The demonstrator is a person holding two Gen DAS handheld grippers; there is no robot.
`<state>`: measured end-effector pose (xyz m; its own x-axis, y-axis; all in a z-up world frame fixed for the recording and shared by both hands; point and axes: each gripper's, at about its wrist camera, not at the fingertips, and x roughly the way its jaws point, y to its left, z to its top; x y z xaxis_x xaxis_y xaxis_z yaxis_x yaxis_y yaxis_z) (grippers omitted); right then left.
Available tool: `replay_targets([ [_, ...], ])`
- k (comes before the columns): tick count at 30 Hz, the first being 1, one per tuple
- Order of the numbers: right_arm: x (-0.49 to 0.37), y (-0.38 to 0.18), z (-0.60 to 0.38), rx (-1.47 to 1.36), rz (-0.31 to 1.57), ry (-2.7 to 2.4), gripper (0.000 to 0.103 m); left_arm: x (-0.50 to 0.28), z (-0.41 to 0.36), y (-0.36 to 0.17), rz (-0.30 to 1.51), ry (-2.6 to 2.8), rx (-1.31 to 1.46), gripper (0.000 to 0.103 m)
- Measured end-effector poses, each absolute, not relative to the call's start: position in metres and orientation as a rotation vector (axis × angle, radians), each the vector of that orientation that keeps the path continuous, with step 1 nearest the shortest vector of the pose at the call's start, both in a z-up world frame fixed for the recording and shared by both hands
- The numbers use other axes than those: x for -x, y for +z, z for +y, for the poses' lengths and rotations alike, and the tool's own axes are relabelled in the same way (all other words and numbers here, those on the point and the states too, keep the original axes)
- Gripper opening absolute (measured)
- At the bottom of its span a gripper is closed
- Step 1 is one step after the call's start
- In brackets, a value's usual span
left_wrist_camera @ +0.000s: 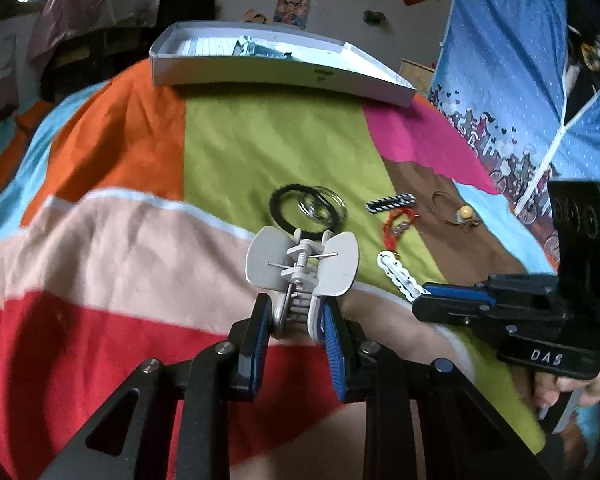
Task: Organize jewelry
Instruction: 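Grasp the grey claw clip with the left tool while the right tool grasps the small white clip, then carry the claw clip and white clip into the tray and open both tools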
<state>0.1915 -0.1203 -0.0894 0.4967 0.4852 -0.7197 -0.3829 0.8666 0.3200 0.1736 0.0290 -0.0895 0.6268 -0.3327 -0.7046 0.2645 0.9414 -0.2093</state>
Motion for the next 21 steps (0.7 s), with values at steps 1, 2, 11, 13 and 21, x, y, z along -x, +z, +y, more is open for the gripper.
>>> replay_targets([
  [1, -0.188, -0.089, -0.123, -0.131, 0.907, 0.523, 0.011, -0.171, 0.027, -0.089, 0.833, -0.348, 0.109, 0.024],
  [2, -0.185, -0.088, -0.126, -0.140, 0.903, 0.521, 0.011, -0.167, 0.026, -0.088, 0.839, -0.354, 0.127, 0.024],
  [11, -0.156, -0.076, -0.160, -0.263, 0.833, 0.500, 0.011, -0.132, 0.007, -0.069, 0.826, -0.394, 0.285, 0.024],
  [13, -0.151, -0.070, -0.168, -0.287, 0.798, 0.493, 0.011, -0.126, 0.005, -0.066, 0.814, -0.389, 0.303, 0.024],
  [21, -0.147, -0.052, -0.195, -0.352, 0.710, 0.455, 0.011, -0.122, -0.013, -0.032, 0.712, -0.347, 0.253, 0.024],
])
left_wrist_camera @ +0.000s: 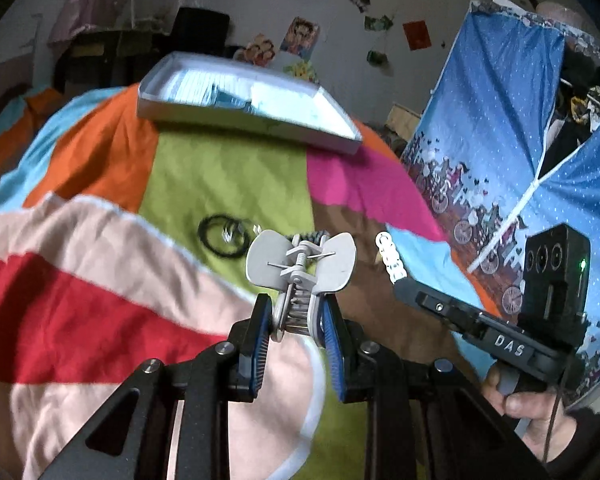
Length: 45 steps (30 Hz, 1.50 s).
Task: Organize jewelry
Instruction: 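Carry the claw clip and white clip into the tray and open both tools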
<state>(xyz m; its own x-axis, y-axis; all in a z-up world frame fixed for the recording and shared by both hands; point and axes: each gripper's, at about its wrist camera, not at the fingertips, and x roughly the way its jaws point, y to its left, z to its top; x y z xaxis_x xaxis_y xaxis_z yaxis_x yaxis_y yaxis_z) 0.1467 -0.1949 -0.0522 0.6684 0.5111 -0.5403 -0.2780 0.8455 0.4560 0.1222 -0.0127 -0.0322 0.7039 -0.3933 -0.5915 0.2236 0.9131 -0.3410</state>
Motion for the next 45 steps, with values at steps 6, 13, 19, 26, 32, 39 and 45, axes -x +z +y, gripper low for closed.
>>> replay_targets([
  [6, -0.170, -0.029, -0.205, -0.360, 0.620, 0.449, 0.011, -0.162, -0.015, -0.002, 0.644, -0.295, 0.278, 0.024],
  [13, -0.240, 0.014, -0.209, -0.273, 0.555, 0.469, 0.011, -0.238, 0.006, 0.028, 0.582, -0.164, 0.284, 0.024],
  [19, -0.319, 0.035, -0.192, -0.161, 0.589, 0.456, 0.011, -0.307, 0.028, 0.033, 0.570, -0.056, 0.229, 0.024],
  [26, -0.380, 0.037, -0.166, -0.136, 0.645, 0.431, 0.011, -0.364, 0.042, 0.024, 0.613, -0.039, 0.188, 0.024],
  [32, -0.402, 0.026, -0.143, -0.115, 0.663, 0.419, 0.011, -0.378, 0.051, 0.016, 0.634, -0.027, 0.206, 0.025],
  [39, -0.408, 0.017, -0.136, -0.103, 0.673, 0.393, 0.012, -0.384, 0.050, 0.009, 0.663, -0.006, 0.200, 0.025],
  [45, -0.403, 0.015, -0.140, -0.118, 0.685, 0.374, 0.026, -0.377, 0.039, 0.010, 0.667, 0.004, 0.146, 0.051],
])
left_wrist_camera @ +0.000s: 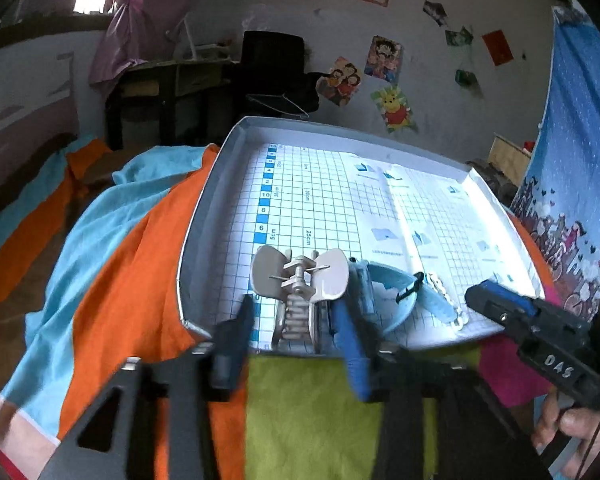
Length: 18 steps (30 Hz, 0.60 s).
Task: Organize jewelry
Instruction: 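Carry the claw clip and white clip into the tray and open both tools, then withdraw both tools from the tray back over the remaining jewelry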
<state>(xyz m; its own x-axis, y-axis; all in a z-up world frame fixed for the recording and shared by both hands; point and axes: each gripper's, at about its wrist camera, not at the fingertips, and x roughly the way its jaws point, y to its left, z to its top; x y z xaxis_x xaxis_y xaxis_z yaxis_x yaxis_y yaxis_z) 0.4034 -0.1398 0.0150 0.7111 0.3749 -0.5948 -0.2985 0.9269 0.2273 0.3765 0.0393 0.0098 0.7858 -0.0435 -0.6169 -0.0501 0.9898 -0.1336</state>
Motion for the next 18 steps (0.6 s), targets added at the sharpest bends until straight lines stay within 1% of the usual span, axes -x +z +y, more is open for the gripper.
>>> replay_targets([
  [1, -0.406, 0.015, -0.143, -0.119, 0.682, 0.368, 0.034, -0.373, 0.039, 0.011, 0.655, 0.011, 0.147, 0.067],
  [2, -0.405, 0.016, -0.145, -0.121, 0.674, 0.361, 0.036, -0.367, 0.040, 0.014, 0.630, 0.024, 0.157, 0.076],
  [6, -0.388, 0.030, -0.156, -0.116, 0.624, 0.337, 0.036, -0.351, 0.042, 0.025, 0.593, 0.020, 0.184, 0.080],
  [7, -0.382, 0.034, -0.160, -0.119, 0.607, 0.334, 0.040, -0.346, 0.041, 0.029, 0.585, 0.021, 0.184, 0.083],
  [8, -0.372, 0.039, -0.162, -0.120, 0.585, 0.330, 0.045, -0.341, 0.040, 0.032, 0.574, 0.022, 0.184, 0.090],
  [9, -0.365, 0.044, -0.164, -0.120, 0.564, 0.326, 0.056, -0.333, 0.040, 0.037, 0.552, 0.020, 0.188, 0.093],
  [10, -0.357, 0.049, -0.166, -0.118, 0.539, 0.321, 0.063, -0.326, 0.039, 0.041, 0.530, 0.014, 0.195, 0.100],
  [11, -0.346, 0.055, -0.169, -0.118, 0.511, 0.321, 0.066, -0.313, 0.039, 0.047, 0.487, 0.003, 0.206, 0.103],
  [12, -0.337, 0.060, -0.171, -0.120, 0.493, 0.327, 0.069, -0.305, 0.039, 0.051, 0.455, -0.005, 0.212, 0.103],
  [13, -0.330, 0.064, -0.175, -0.122, 0.476, 0.334, 0.076, -0.295, 0.039, 0.055, 0.425, -0.017, 0.219, 0.103],
  [14, -0.319, 0.069, -0.178, -0.125, 0.454, 0.339, 0.080, -0.283, 0.038, 0.061, 0.396, -0.033, 0.229, 0.103],
  [15, -0.314, 0.072, -0.180, -0.128, 0.442, 0.342, 0.088, -0.276, 0.038, 0.064, 0.382, -0.038, 0.236, 0.103],
  [16, -0.303, 0.077, -0.183, -0.130, 0.421, 0.346, 0.095, -0.266, 0.037, 0.068, 0.366, -0.038, 0.244, 0.103],
  [18, -0.284, 0.085, -0.188, -0.133, 0.384, 0.346, 0.098, -0.250, 0.036, 0.076, 0.341, -0.034, 0.252, 0.103],
])
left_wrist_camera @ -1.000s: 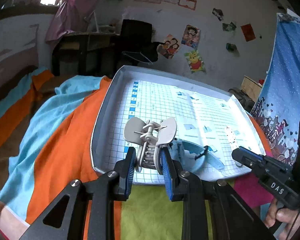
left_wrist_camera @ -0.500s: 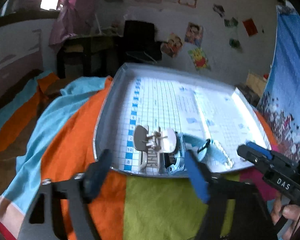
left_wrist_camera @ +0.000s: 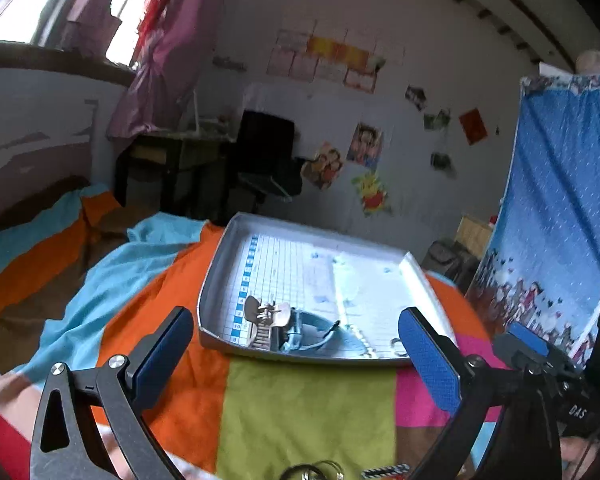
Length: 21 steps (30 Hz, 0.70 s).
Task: Organize jewelry
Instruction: 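Withdraw both tools from the tray back over the remaining jewelry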
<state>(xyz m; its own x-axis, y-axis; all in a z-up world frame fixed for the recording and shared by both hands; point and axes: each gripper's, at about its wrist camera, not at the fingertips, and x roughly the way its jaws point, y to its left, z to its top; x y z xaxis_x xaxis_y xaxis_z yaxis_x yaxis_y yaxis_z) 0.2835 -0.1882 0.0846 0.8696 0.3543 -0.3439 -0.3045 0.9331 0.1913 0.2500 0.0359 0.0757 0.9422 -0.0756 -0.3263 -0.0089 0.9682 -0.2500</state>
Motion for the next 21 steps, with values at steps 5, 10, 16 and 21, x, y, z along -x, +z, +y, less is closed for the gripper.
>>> replay_targets([
  [5, -0.240, 0.101, -0.198, -0.143, 0.319, 0.314, 0.102, -0.207, 0.028, 0.087, 0.289, -0.015, 0.219, 0.103],
  [10, -0.195, 0.114, -0.208, -0.141, 0.279, 0.297, 0.102, -0.162, 0.014, 0.092, 0.259, -0.003, 0.151, 0.103],
  [16, -0.143, 0.117, -0.214, -0.118, 0.239, 0.285, 0.102, -0.113, 0.005, 0.089, 0.253, 0.002, 0.140, 0.103],
  [21, -0.106, 0.111, -0.217, -0.089, 0.267, 0.303, 0.102, -0.082, 0.005, 0.077, 0.279, -0.008, 0.143, 0.103],
])
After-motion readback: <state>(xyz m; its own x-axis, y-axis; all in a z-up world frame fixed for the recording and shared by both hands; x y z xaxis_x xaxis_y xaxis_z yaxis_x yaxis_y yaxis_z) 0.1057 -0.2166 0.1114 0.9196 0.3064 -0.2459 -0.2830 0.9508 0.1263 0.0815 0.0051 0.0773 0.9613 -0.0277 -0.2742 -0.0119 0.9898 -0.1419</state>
